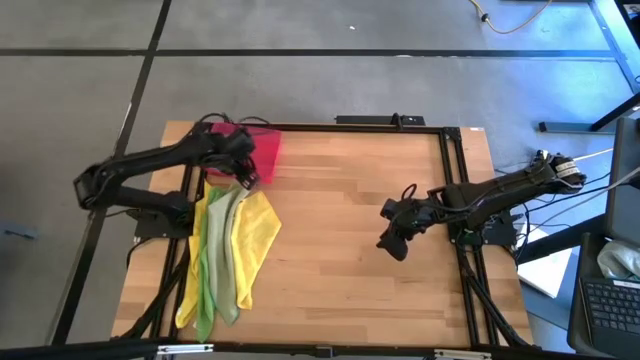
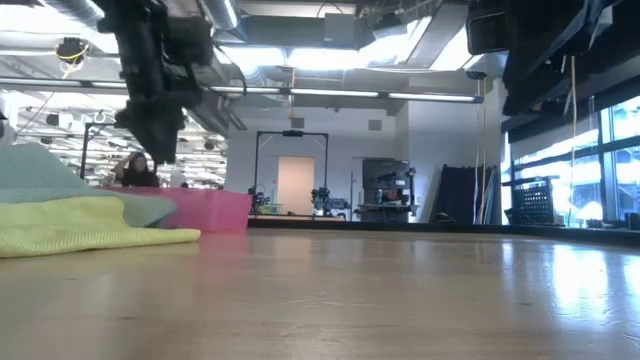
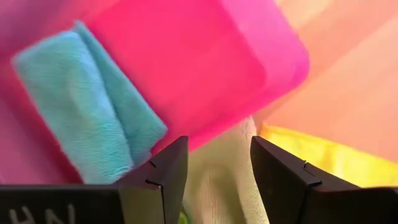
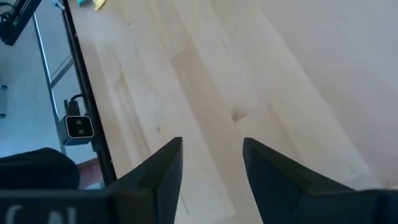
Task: Fold microfiber towels
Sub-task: Fold the right yellow microfiber towel on the table
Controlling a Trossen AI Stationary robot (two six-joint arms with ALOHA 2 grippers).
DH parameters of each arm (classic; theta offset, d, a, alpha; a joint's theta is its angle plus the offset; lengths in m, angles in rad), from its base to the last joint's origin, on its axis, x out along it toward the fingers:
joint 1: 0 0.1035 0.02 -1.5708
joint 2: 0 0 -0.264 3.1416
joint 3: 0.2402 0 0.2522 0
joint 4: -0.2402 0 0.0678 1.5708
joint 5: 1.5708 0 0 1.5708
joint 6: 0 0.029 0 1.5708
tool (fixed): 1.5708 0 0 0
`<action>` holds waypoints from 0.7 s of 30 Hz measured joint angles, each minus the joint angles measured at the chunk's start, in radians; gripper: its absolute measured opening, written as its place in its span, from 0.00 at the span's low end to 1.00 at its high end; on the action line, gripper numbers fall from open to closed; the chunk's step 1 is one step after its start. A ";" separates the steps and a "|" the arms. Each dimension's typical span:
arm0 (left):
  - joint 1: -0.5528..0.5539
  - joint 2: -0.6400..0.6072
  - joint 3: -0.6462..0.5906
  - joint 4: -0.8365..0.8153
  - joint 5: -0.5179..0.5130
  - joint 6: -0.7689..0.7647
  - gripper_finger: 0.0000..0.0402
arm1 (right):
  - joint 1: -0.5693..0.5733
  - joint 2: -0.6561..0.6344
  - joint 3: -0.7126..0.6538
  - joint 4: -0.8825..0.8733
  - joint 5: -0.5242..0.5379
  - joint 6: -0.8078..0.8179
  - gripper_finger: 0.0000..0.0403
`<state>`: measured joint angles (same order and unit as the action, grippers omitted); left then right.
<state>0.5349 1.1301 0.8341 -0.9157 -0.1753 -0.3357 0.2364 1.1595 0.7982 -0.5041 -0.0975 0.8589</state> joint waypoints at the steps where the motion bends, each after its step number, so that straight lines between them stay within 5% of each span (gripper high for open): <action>1: -0.009 -0.023 0.000 0.002 -0.002 -0.012 0.41 | -0.003 0.000 0.000 0.000 0.000 -0.002 0.43; 9: -0.125 -0.064 -0.011 0.140 0.105 -0.074 0.41 | -0.005 0.000 0.000 0.000 0.018 -0.005 0.43; 15: -0.180 0.092 -0.057 0.398 0.150 -0.098 0.41 | -0.005 0.000 0.000 0.020 0.027 0.025 0.43; 21: -0.188 0.310 -0.059 0.370 0.095 -0.043 0.41 | -0.003 0.000 0.000 0.026 0.023 0.090 0.43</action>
<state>0.3467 1.4400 0.7750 -0.5453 -0.0803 -0.3789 0.2333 1.1595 0.7979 -0.4780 -0.0742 0.9491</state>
